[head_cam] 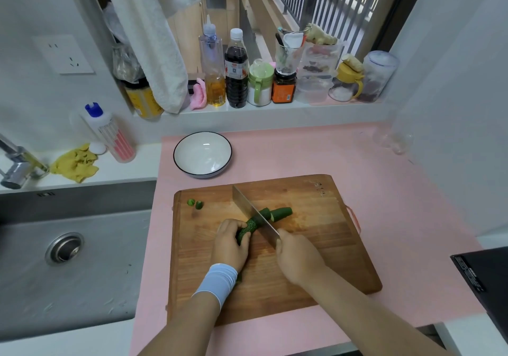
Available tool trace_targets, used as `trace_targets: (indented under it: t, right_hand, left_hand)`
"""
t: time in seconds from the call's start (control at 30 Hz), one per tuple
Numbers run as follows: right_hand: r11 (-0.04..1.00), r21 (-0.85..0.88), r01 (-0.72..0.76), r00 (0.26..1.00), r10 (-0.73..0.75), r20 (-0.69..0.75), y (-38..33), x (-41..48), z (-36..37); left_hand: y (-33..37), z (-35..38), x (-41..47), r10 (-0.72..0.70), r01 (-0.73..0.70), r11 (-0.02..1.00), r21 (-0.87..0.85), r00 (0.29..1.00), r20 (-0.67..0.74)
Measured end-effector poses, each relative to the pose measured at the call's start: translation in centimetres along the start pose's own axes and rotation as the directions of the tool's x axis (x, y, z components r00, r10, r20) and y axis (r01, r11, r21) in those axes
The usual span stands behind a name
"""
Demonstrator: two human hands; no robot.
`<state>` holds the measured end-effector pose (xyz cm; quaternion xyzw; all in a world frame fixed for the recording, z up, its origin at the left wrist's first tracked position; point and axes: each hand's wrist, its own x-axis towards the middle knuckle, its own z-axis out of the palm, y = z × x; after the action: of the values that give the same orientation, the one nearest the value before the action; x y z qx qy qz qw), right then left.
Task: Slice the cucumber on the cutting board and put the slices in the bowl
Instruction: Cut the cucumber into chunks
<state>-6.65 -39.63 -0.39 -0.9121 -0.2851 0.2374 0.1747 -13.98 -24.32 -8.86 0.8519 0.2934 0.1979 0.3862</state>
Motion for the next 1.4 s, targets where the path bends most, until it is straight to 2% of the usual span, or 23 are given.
trace_targets:
  t: [0.1, 0.3, 0.53, 0.7, 1.4]
  right_hand:
    - [1.000, -0.010, 0.014, 1.000, -0.014, -0.016, -0.2, -0.2, 0.1]
    - [1.000, -0.010, 0.027, 0.999, -0.027, -0.020, -0.3, -0.7, 0.0]
    - [0.999, 0.024, 0.045, 0.995, -0.043, -0.088, -0.8, -1.4, -0.7]
    - [0.995, 0.012, 0.095, 0.988, -0.093, -0.126, -2.5, -2.0, -0.2]
    - [0.992, -0.075, 0.105, 0.991, -0.111, -0.073, -3.8, -4.0, 1.2]
  left_hand:
    - [0.1, -0.5, -0.6, 0.012, -0.015, 0.998, 0.059, 0.998, 0.055]
    - [-0.5, -1.5, -1.3, -0.113, 0.100, 0.989, 0.106, 0.986, 0.124]
    - [-1.4, -3.2, -0.4, -0.125, 0.122, 0.992, 0.042, 0.988, 0.086]
    - [-2.0, -2.8, -2.0, -0.047, 0.050, 0.998, 0.042, 0.996, -0.070]
    - [-3.5, -2.8, -3.0, -0.001, -0.002, 1.000, -0.029, 0.991, -0.132]
